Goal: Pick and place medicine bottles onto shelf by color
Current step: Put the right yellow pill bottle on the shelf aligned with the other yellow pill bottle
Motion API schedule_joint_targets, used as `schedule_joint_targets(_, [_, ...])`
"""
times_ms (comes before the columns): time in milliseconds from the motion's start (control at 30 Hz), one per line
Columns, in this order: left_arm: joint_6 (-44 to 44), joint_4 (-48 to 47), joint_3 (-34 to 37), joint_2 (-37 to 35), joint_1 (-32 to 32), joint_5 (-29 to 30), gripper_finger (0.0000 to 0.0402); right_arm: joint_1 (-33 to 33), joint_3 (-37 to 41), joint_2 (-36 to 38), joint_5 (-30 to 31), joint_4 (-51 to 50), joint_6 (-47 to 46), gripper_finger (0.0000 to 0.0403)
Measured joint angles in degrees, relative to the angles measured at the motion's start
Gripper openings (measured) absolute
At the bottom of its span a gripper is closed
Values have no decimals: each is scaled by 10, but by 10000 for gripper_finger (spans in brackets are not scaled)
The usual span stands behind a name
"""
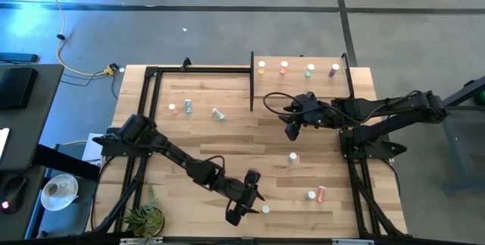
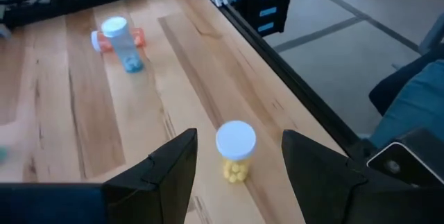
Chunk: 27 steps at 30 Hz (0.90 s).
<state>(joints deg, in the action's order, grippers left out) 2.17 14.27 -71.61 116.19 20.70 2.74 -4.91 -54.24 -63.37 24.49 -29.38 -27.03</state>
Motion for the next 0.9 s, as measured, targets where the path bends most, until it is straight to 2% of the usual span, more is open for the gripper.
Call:
schedule_joint_targets(367, [0, 51, 0, 39, 0, 3, 200, 0, 0, 0, 0, 1, -12, 173])
schedule_joint_targets(900, [0, 69, -3, 70, -4, 5, 200, 0, 0, 0, 0, 1, -10, 173])
